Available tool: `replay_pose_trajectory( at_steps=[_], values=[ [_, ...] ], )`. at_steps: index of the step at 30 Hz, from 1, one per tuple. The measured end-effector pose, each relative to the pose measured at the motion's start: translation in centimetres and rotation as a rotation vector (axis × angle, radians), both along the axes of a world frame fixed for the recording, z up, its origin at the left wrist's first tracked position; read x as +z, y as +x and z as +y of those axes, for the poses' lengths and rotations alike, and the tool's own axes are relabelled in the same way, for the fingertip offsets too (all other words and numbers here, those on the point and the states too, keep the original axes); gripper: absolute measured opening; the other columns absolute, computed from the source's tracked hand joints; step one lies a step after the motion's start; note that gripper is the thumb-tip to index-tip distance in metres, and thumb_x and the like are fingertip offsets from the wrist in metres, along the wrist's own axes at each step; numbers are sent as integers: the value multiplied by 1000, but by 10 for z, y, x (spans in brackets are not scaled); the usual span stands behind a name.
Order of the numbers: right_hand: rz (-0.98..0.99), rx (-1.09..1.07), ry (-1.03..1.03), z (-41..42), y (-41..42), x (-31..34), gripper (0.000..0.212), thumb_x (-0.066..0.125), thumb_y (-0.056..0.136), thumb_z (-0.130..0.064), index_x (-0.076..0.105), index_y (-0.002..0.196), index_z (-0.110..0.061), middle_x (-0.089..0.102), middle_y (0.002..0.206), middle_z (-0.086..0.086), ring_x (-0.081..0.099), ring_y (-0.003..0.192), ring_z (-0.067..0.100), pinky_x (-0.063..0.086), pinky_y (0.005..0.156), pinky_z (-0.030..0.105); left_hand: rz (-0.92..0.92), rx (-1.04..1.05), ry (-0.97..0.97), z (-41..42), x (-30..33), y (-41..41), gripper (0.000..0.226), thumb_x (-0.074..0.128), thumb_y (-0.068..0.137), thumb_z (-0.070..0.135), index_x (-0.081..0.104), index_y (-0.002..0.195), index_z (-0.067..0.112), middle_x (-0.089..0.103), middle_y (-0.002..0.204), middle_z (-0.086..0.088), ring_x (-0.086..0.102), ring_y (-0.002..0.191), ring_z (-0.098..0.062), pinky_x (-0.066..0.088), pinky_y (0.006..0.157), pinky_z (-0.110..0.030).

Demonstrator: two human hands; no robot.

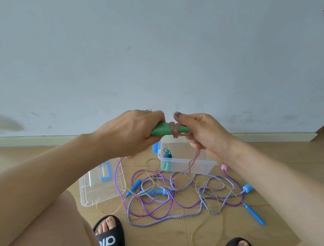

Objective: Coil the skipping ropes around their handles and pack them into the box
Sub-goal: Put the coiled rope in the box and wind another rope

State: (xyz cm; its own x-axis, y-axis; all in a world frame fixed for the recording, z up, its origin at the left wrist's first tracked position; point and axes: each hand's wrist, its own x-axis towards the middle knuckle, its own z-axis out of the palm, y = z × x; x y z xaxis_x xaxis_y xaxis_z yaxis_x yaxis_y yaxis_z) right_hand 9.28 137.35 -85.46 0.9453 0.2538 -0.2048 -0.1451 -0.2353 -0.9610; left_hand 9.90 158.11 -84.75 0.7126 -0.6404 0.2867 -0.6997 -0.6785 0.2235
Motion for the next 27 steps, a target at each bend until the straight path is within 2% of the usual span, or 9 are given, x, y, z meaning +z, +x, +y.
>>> replay_pose_trajectory(
  at_steps=[4, 7, 9, 11, 15, 17, 21, 24, 27],
  values=[
    [109, 60, 55, 4, -5, -8, 51, 55, 98, -44, 47, 52, -24, 19, 58, -1, 12, 48, 14, 10, 46, 27, -15, -76, -14, 3, -4, -3, 25, 48, 91, 38, 51, 87, 14, 40, 63, 9, 43, 56, -26, 34, 52, -32],
    [185, 129, 140, 5, -6, -4, 50, 54, 99, -40, 48, 51, -26, 14, 60, -2, 7, 55, 18, 5, 50, 32, 21, -72, -110, -2, -5, -7, 27, 49, 93, 40, 49, 83, 14, 40, 60, 10, 39, 54, -16, 30, 50, -23],
    [174, 125, 177, 7, -5, -3, 46, 51, 100, -29, 48, 54, -28, 17, 58, -5, 6, 56, 16, 5, 50, 31, 71, -73, -188, -8, -4, -10, 20, 57, 93, 32, 43, 81, 25, 39, 56, 15, 43, 54, -8, 28, 49, -14],
    [157, 100, 198, 9, -6, -5, 47, 48, 100, -22, 51, 54, -28, 21, 55, -7, 7, 56, 15, 6, 49, 29, 82, -71, -219, -12, -2, -11, 29, 62, 92, 25, 38, 81, 36, 39, 53, 17, 44, 53, -2, 28, 50, -11],
    [103, 2, 153, 13, -6, -10, 51, 53, 99, -25, 45, 48, -26, 27, 48, -8, 14, 47, 12, 15, 39, 20, 47, -62, -132, -12, -2, -12, 21, 58, 89, 29, 39, 79, 29, 36, 54, 14, 39, 50, -9, 28, 50, -26],
    [110, -66, 134, 15, -7, -13, 50, 54, 98, -22, 45, 49, -25, 28, 46, -7, 16, 43, 10, 16, 38, 18, 17, -80, -95, -12, -4, -10, 18, 56, 89, 30, 41, 80, 25, 36, 57, 12, 38, 52, -17, 30, 50, -29],
    [159, -159, 129, 24, -17, -17, 48, 42, 101, -16, 38, 54, -22, 26, 50, -5, 15, 46, 12, 14, 39, 20, 39, -56, -87, -10, -8, -3, 19, 52, 93, 35, 45, 84, 20, 45, 62, 8, 44, 57, -25, 38, 51, -34],
    [231, -324, 82, 38, -26, -22, 45, 38, 100, -28, 29, 57, -19, 25, 51, 1, 18, 39, 14, 13, 41, 19, 74, 37, -112, -13, -12, 3, 25, 50, 96, 36, 46, 84, 15, 51, 64, 0, 47, 59, -29, 39, 52, -36],
    [138, -250, -178, 51, -46, -28, 47, 33, 101, -36, 34, 59, -14, 31, 49, 2, 26, 44, 20, 22, 48, 27, 117, 247, -122, -12, -14, 15, 25, 51, 96, 29, 43, 81, 11, 51, 65, -6, 49, 58, -32, 37, 51, -36]
  ],
)
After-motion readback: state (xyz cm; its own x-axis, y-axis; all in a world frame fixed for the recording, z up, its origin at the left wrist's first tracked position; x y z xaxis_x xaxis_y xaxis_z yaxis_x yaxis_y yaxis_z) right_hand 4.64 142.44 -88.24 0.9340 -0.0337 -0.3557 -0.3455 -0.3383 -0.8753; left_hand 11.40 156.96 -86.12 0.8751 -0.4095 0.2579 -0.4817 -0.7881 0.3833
